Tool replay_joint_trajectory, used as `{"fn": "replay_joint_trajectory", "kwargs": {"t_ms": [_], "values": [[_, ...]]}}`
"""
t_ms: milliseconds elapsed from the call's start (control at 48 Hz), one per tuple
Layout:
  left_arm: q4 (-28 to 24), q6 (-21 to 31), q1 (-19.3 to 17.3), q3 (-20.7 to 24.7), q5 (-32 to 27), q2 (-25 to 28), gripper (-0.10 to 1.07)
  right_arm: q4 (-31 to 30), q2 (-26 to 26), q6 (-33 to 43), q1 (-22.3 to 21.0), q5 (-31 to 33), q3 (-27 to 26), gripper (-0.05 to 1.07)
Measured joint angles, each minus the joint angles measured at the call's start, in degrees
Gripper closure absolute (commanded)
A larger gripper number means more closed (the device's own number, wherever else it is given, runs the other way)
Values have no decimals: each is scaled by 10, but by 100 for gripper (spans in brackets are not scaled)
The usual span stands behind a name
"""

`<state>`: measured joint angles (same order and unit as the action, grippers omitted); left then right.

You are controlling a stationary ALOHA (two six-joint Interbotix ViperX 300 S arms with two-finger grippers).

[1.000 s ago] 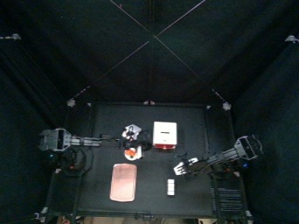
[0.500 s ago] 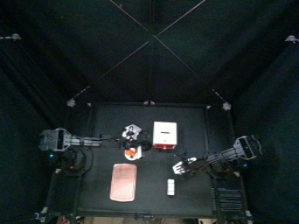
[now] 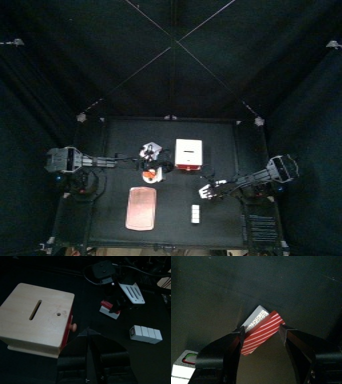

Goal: Grab salmon sushi

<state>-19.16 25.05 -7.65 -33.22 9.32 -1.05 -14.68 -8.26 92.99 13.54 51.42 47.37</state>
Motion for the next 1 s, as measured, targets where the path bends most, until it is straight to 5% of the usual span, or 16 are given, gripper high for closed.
{"fn": "replay_joint_trajectory", "kwargs": {"t_ms": [1000], "values": [[0,0,0,0,0,4,54,9,7,4,3,76,-34,12]]}}
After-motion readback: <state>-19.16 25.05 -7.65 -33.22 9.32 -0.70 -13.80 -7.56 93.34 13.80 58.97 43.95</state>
